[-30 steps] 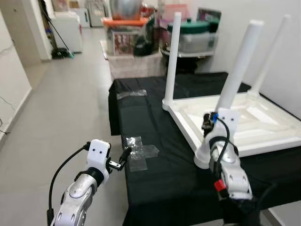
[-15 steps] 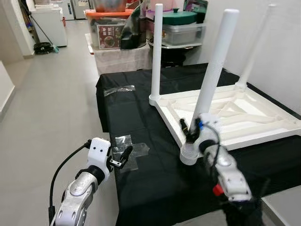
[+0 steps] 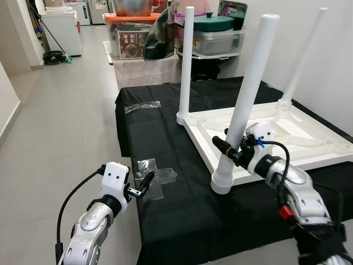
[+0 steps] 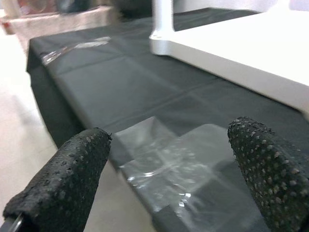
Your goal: Building children table
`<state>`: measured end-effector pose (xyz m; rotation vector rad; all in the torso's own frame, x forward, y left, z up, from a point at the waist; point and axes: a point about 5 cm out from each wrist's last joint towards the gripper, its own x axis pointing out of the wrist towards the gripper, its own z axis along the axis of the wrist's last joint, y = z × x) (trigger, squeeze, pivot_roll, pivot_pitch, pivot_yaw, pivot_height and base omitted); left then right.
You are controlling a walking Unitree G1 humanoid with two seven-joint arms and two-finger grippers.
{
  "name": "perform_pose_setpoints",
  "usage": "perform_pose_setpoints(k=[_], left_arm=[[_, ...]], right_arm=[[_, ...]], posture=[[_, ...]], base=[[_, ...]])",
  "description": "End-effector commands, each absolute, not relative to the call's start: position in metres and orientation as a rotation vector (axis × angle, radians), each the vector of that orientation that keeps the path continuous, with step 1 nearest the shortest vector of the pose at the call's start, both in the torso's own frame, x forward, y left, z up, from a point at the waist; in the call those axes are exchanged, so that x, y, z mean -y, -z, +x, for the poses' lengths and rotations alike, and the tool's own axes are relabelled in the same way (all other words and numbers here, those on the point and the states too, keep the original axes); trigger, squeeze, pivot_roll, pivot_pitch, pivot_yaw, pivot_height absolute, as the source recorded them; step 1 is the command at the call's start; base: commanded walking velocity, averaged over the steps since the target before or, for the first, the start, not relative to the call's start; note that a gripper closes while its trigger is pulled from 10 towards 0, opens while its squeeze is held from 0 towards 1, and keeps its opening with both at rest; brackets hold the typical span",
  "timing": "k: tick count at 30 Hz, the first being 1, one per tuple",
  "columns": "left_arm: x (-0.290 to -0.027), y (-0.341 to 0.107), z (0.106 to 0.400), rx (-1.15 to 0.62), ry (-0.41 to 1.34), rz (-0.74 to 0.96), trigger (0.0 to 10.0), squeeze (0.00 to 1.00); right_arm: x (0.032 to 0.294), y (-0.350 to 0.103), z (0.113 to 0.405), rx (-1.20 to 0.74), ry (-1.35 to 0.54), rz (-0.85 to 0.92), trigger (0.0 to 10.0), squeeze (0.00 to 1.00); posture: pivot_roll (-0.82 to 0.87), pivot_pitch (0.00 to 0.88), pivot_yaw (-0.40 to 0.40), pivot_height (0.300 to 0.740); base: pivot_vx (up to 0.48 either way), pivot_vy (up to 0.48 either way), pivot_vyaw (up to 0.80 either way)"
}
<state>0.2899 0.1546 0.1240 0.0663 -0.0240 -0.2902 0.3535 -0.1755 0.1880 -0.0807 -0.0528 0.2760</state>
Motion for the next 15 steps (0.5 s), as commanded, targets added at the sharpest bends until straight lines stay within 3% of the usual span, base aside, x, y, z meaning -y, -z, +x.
perform_pose_setpoints(k=[1,4,5,6,9,11,12,13,14,15], left_arm=[[-0.157,-0.120,0.287,0.003,0.288,0.078,10.0,0.00],[-0.157,-0.120,0.287,0.002,0.288,0.078,10.0,0.00],[-0.156,-0.121,0.289,0.002,0.291,0.078,10.0,0.00],[-0.155,-0.122,0.290,0.002,0.293,0.078,10.0,0.00],[-0.155,-0.122,0.290,0.002,0.295,0.079,10.0,0.00],[-0.155,-0.121,0.291,0.000,0.297,0.080,10.0,0.00],[-0.154,-0.121,0.291,-0.001,0.297,0.079,10.0,0.00],[-0.154,-0.121,0.291,-0.001,0.297,0.079,10.0,0.00],[-0.154,-0.121,0.291,-0.002,0.298,0.079,10.0,0.00],[-0.153,-0.121,0.291,-0.002,0.299,0.077,10.0,0.00]], right_arm=[[0.204,-0.152,0.351,-0.128,0.145,-0.056,0.0,0.00],[0.207,-0.150,0.349,-0.141,0.203,-0.033,0.0,0.00],[0.207,-0.134,0.327,-0.202,0.447,0.072,0.0,0.00],[0.206,-0.131,0.318,-0.219,0.527,0.099,0.0,0.00],[0.199,-0.132,0.309,-0.219,0.564,0.111,0.0,0.00],[0.183,-0.137,0.310,-0.208,0.476,0.110,0.0,0.00],[0.172,-0.140,0.313,-0.198,0.387,0.108,7.2,0.00],[0.172,-0.140,0.313,-0.198,0.387,0.108,7.2,0.00],[0.160,-0.147,0.317,-0.164,0.289,0.110,10.0,0.00],[0.155,-0.155,0.319,-0.100,0.213,0.111,10.0,0.00]], posture=[[0.07,0.000,-0.034,0.740],[0.07,0.000,-0.034,0.740],[0.06,0.000,-0.025,0.740],[0.06,0.000,-0.025,0.740],[0.06,0.000,-0.024,0.740],[0.06,0.000,-0.024,0.740],[0.05,0.000,-0.026,0.740],[0.05,0.000,-0.026,0.740],[0.05,0.000,-0.025,0.740],[0.05,0.000,-0.026,0.740]], base=[[0.000,0.000,0.00],[0.000,0.000,0.00],[0.000,0.000,0.00],[0.000,0.000,0.00],[0.000,0.000,0.00],[0.000,0.000,0.00],[0.000,0.000,0.00],[0.000,0.000,0.00],[0.000,0.000,0.00],[0.000,0.000,0.00]])
